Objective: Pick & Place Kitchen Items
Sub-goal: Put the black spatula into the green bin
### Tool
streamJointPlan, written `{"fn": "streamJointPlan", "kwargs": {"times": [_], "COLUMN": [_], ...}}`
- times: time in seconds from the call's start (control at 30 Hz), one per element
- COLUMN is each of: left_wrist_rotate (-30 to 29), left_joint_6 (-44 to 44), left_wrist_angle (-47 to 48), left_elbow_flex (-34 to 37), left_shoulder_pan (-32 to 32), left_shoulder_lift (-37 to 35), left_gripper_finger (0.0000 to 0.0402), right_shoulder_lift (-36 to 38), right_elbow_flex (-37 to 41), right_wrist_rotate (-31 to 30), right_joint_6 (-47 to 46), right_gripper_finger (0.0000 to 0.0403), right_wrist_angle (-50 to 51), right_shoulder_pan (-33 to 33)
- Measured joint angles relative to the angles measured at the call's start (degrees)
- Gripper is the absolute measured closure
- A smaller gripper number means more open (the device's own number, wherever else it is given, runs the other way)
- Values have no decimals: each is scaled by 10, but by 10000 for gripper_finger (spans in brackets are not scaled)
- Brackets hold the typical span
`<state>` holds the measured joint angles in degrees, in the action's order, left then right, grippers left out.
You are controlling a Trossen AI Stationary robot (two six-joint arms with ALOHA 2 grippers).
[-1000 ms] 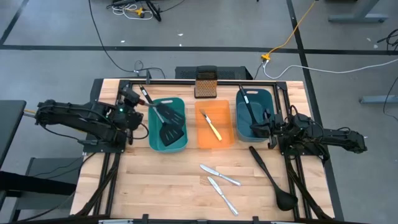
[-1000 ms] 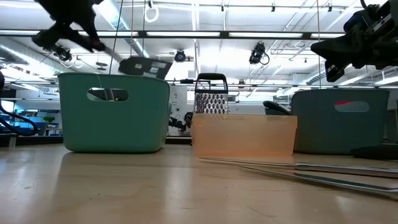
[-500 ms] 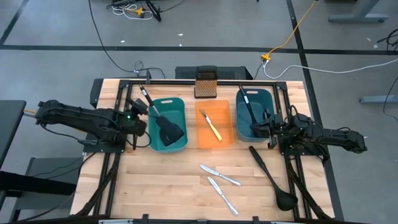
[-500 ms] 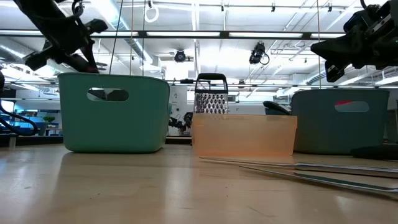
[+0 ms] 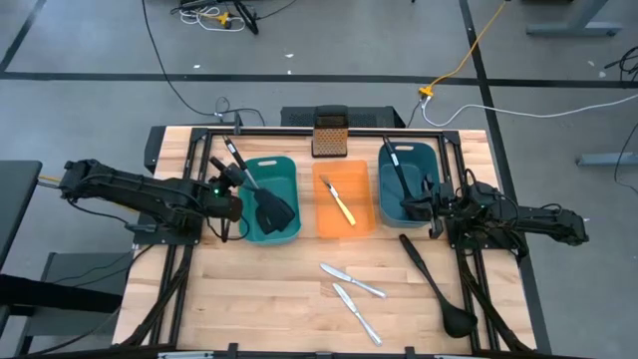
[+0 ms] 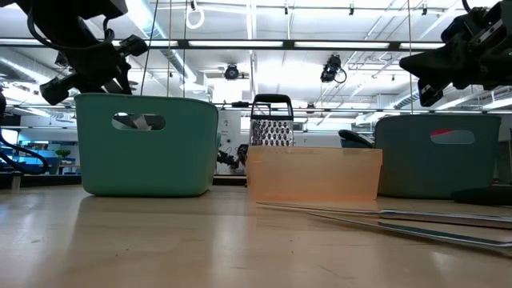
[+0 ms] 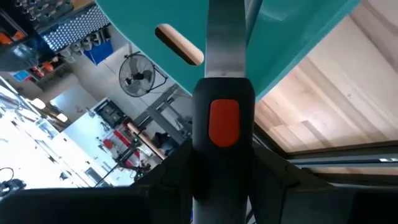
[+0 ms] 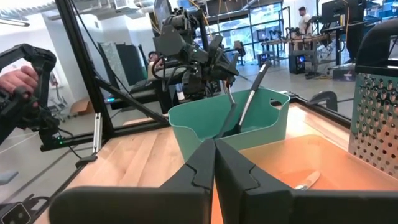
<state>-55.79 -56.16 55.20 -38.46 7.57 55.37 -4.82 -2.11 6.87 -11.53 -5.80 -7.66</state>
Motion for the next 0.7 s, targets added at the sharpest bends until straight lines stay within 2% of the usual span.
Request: {"fn": "streamJointPlan", "kwargs": {"times": [0.37,0.53,0.7], "left_wrist_rotate": [76,82,46], "left_joint_6": [-2,3,3], "left_wrist_angle": [2,3,3], "left_elbow_flex": [0,0,0], "left_shoulder_pan": [-1,-12,-17], "left_shoulder_lift": [0,0,0], "left_gripper_finger": [287,286,224], "right_shoulder_lift": [0,0,0], "right_elbow_flex": [0,0,0], "right_wrist_rotate": [0,0,0], "right_joint_6": [0,0,0], "right_gripper_finger": [387,387,387], "right_wrist_angle": [0,-1,-1], "right_shoulder_pan": [0,0,0]}}
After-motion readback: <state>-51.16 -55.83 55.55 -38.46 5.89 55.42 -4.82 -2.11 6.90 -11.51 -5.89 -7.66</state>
